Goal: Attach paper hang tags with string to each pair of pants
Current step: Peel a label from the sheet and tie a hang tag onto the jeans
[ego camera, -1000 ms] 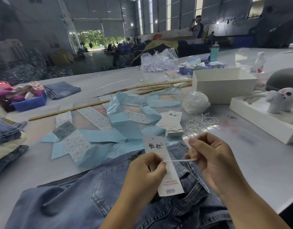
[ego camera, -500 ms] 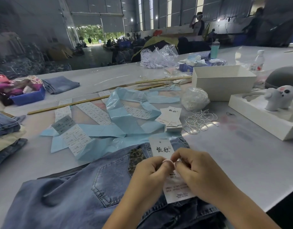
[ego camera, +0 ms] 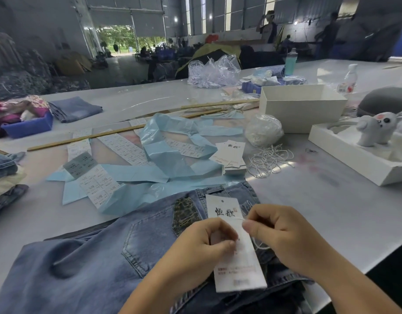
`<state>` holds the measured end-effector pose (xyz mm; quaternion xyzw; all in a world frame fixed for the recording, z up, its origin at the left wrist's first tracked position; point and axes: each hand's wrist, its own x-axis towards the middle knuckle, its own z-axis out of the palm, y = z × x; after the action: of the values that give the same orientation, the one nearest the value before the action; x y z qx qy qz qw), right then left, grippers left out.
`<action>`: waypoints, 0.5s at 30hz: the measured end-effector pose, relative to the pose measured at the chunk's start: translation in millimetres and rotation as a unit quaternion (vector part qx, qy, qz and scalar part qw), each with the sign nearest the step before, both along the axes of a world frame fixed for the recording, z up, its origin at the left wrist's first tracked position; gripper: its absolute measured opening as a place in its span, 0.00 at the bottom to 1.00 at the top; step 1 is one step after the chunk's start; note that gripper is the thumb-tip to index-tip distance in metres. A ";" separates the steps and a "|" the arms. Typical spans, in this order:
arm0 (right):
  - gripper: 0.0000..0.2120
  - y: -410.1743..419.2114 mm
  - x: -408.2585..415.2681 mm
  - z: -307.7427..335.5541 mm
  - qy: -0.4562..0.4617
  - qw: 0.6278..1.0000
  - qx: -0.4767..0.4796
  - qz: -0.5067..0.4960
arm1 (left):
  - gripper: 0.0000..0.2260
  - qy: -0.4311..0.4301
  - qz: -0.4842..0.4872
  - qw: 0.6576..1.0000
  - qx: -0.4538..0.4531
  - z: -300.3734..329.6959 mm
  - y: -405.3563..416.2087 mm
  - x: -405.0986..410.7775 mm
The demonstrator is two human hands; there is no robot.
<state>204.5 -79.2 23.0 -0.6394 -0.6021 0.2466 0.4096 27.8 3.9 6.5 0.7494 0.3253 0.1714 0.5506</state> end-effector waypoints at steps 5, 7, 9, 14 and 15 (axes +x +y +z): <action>0.11 1.5 -4.7 0.3 0.012 0.995 0.081 -0.059 | 0.19 0.096 -0.082 0.990 -0.056 4.0 -7.6 -5.9; 0.10 3.1 -6.6 -0.7 0.004 0.992 0.108 -0.069 | 0.20 0.169 -0.067 0.983 0.039 4.0 -9.2 -3.9; 0.10 5.1 -7.8 -3.2 -0.021 0.988 0.128 -0.084 | 0.17 0.217 -0.039 0.965 0.141 1.8 -9.5 -1.2; 0.11 9.1 -10.6 -10.6 -0.138 0.975 0.128 -0.120 | 0.12 0.210 0.066 0.948 0.229 -2.7 -2.3 13.2; 0.11 10.0 -11.2 -10.2 -0.145 0.973 0.134 -0.119 | 0.10 0.210 0.085 0.945 0.234 -2.2 0.4 16.2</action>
<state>193.2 -69.2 12.9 -0.6743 -0.6025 0.0179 0.4265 44.0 4.3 4.4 0.8457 0.4470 0.1272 0.2625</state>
